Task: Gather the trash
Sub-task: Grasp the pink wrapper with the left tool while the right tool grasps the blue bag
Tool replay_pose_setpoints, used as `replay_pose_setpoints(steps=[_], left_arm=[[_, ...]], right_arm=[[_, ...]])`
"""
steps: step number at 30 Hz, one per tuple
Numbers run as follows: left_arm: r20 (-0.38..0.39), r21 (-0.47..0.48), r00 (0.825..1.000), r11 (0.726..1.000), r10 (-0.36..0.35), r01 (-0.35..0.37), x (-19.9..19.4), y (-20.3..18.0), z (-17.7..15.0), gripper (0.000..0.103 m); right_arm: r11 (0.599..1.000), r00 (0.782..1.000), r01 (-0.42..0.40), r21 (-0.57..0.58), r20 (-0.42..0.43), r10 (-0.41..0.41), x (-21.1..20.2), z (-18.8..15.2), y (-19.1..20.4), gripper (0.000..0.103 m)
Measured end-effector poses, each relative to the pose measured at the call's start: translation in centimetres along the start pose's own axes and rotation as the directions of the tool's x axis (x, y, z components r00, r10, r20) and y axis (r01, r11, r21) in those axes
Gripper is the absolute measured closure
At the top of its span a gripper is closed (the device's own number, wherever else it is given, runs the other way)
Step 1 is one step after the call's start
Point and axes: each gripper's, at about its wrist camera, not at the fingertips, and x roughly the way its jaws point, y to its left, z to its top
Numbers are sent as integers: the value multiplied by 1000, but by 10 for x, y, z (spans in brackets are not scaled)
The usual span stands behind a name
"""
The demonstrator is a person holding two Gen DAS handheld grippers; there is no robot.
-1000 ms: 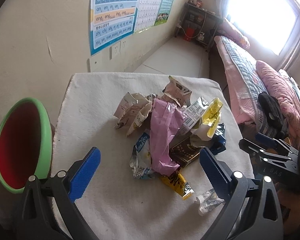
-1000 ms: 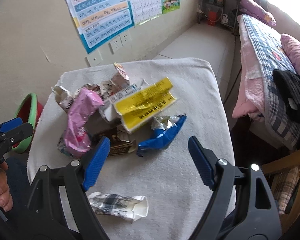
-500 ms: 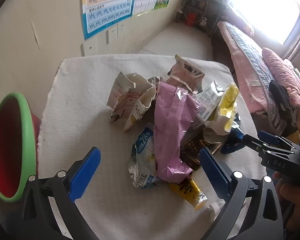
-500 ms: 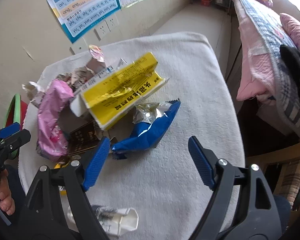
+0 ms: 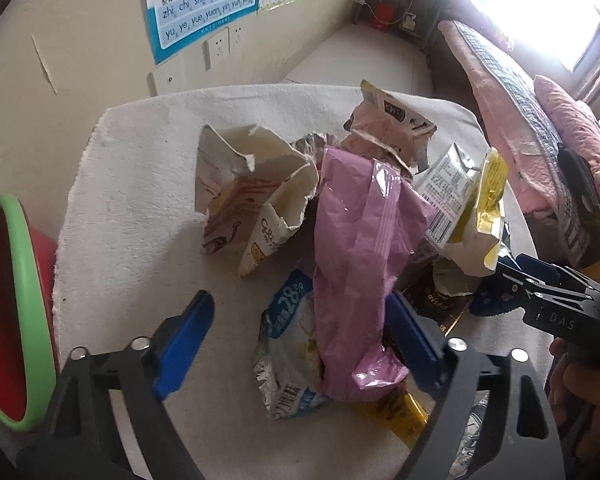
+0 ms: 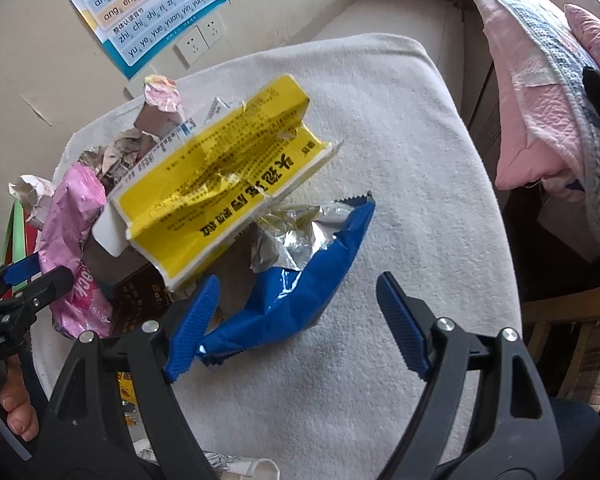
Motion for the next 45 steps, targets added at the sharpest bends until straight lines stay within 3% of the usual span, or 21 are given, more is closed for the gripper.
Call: replay_pose_setpoints(steps=[1, 2, 4, 6, 8, 9, 13, 24, 33, 45], left_arm=[[-4, 2, 1000, 1000, -3, 3, 1, 0, 0, 31], [-8, 4, 1000, 1000, -5, 5, 3, 0, 0, 33], [-15, 7, 1000, 1000, -12, 12, 4, 0, -2, 49], [-17, 15, 1000, 1000, -17, 18, 3, -1, -4, 55], [-13, 26, 1000, 999, -22, 22, 1, -3, -4, 63], [-12, 30, 1000, 999, -26, 26, 0, -4, -5, 71], [-9, 39, 999, 998, -44, 44, -8, -7, -8, 79], [64, 41, 993, 994, -102, 100, -53, -4, -23, 82], [141, 53, 981, 990, -134, 127, -94, -3, -33, 82], [183, 3, 979, 995, -94, 95, -124, 23, -54, 82]], right_arm=[[1000, 1000, -4, 0, -4, 4, 1, 0, 0, 25], [1000, 1000, -12, 2, -9, 12, 3, -1, -1, 31], [1000, 1000, -24, 2, -18, 24, 4, -3, -2, 48], [999, 999, -35, 2, -23, 35, 5, -5, -2, 61], [999, 999, -41, 0, -23, 41, 3, -6, -3, 70], [999, 999, -43, -2, -22, 43, 2, -6, -4, 71], [999, 999, -37, -18, -3, 37, -9, -9, -5, 73], [999, 995, -15, -29, 97, 18, -65, -21, -9, 74], [998, 984, -26, -61, 172, 36, -103, -25, 10, 74], [984, 974, -81, -158, 199, 113, -131, -40, 61, 74]])
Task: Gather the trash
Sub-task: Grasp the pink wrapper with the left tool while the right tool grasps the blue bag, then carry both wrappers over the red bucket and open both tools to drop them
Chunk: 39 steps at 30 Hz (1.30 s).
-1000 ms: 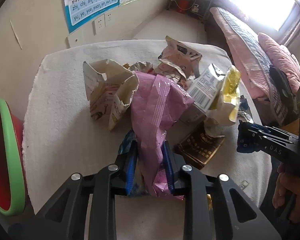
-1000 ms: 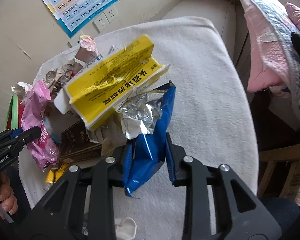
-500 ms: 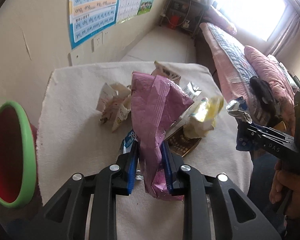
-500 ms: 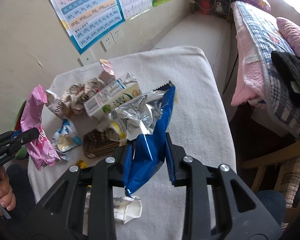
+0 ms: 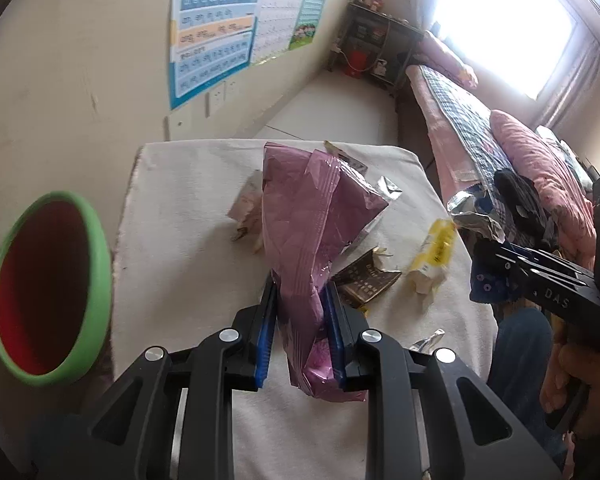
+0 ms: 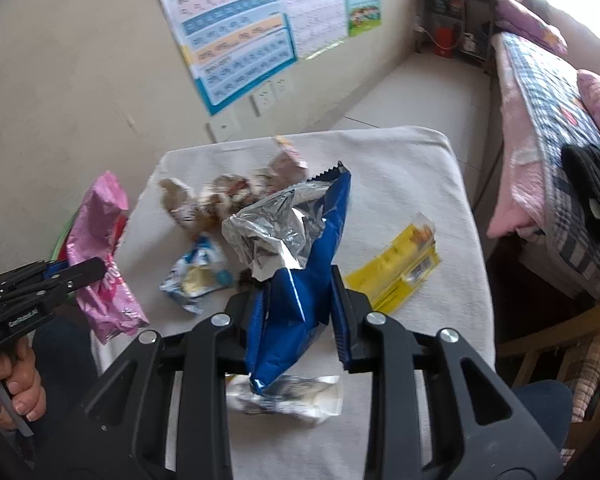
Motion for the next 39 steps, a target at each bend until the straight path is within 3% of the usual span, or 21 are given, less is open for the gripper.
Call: replay_pose_setpoints(steps=[10, 21, 34, 39], left_arm=[[51, -62, 994, 993, 100, -97, -35, 40, -5, 81], [104, -187, 971, 964, 213, -191, -80, 114, -3, 81], [97, -337, 951, 909, 294, -246, -114, 210, -25, 81], [95, -355, 951, 902, 295, -244, -119, 228, -30, 81]], right_arm=[[990, 997, -75, -123, 20, 78, -3, 15, 74, 74], [948, 980, -188, -256, 8, 196, 7, 40, 171, 74], [879, 952, -302, -371, -76, 295, 43, 48, 276, 74], [857, 941, -336, -390, -98, 324, 56, 49, 301, 74]])
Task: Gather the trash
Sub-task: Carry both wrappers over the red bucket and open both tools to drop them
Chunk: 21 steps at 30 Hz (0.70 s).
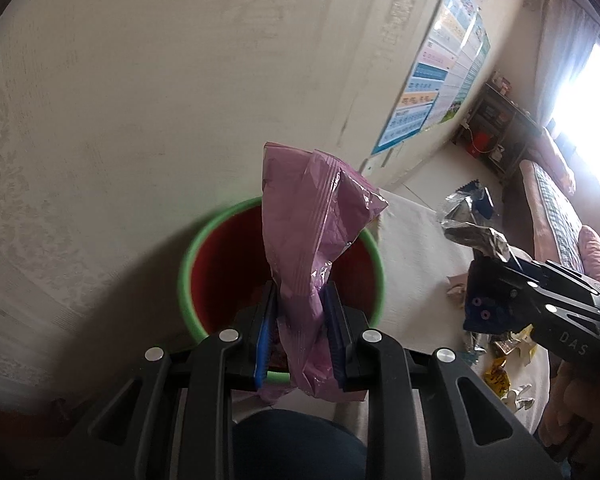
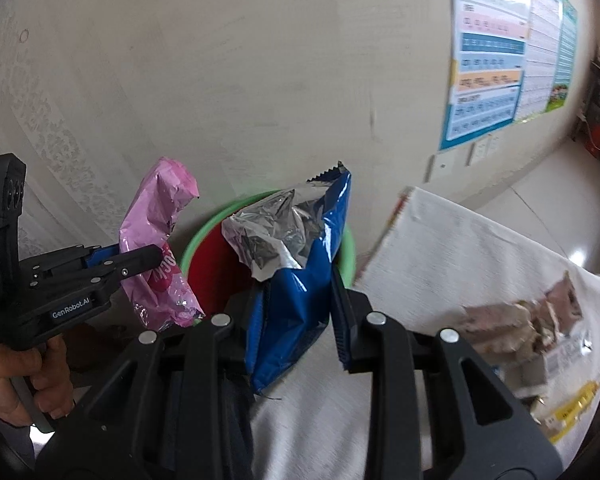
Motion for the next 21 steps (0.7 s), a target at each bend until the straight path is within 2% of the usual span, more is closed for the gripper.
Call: replay_pose_setpoints(steps=[9, 18, 20, 21], left_arm=[[2, -39, 1000, 999, -7, 7, 10, 28, 12, 80], [-14, -56, 1000, 998, -13, 12, 28, 42, 17, 79], [-8, -56, 1000, 998, -17, 16, 30, 42, 20, 70], [0, -58, 1000, 998, -7, 7, 30, 44, 21, 56]], right_arm=[[999, 999, -29, -24, -30, 28, 45, 22, 20, 74], [999, 995, -30, -33, -92, 27, 81, 15, 24, 73], [999, 994, -27, -36, -104, 23, 86, 14, 25, 70], [999, 994, -23, -37, -111, 19, 89, 13, 25, 65]])
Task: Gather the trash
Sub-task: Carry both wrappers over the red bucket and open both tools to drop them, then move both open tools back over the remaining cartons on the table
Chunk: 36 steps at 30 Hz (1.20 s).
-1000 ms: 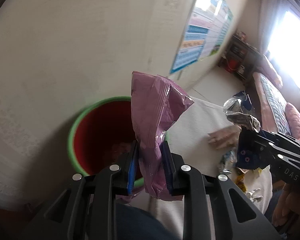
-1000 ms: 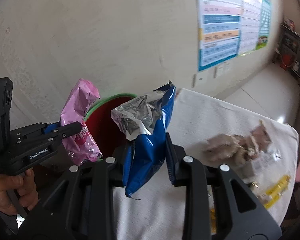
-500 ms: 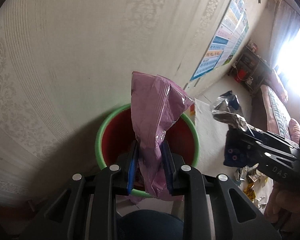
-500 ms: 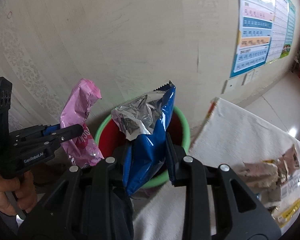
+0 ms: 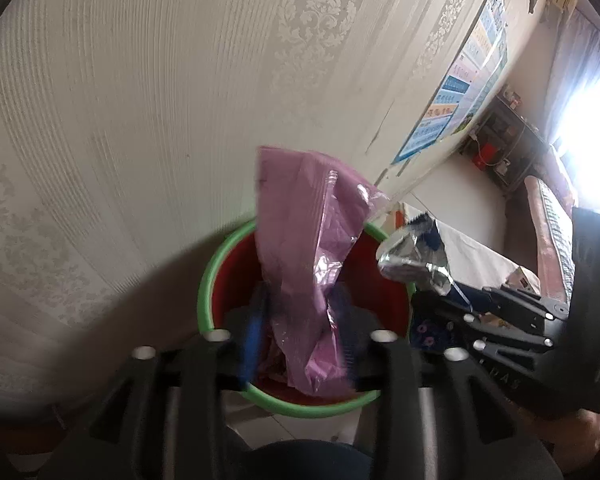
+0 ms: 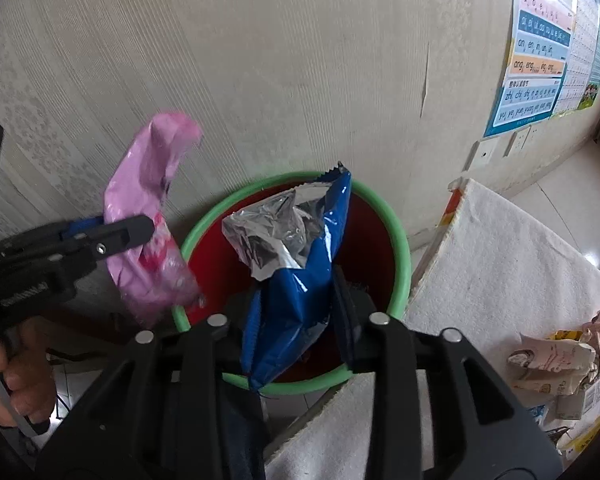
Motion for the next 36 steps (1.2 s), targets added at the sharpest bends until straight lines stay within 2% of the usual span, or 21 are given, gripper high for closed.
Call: replay_pose_setpoints(steps=[1, 2, 3, 6, 10, 15, 22, 31, 36], left_arm=[[4, -4, 1000, 1000, 3, -3, 0, 1, 0, 44], [8, -13, 1000, 1000, 3, -3, 0, 3, 1, 40], [11, -19, 1000, 1000, 3, -3, 0, 4, 1, 34], [17, -37, 1000, 999, 8, -7, 0, 8, -1, 23], [17, -46, 1000, 999, 10, -9, -2, 7, -3, 16], [23, -36, 1000, 999, 17, -16, -6, 1, -4, 13], [31, -11, 1000, 1000, -5, 5, -17, -21, -9, 10], [20, 60, 996, 994, -92, 91, -26, -91, -24, 9], [1, 122, 991, 984, -135, 134, -30, -136, -40, 9]], right_arm=[[1000, 1000, 5, 1, -3, -5, 2, -1, 0, 61], [1000, 1000, 12, -1, -3, -12, 3, -1, 0, 49], [1000, 1000, 20, -2, -2, -20, 3, -1, 0, 42], [1000, 1000, 31, -1, 0, -31, 3, -2, -1, 37], [999, 999, 38, 6, 4, -38, 0, -3, -3, 31], [999, 999, 47, 13, 18, -48, -9, -5, -5, 24], [996, 996, 77, 52, 45, -80, -41, -20, -20, 20], [980, 983, 155, 127, 77, -166, -101, -54, -61, 19], [960, 970, 206, 188, 89, -225, -135, -83, -92, 19]])
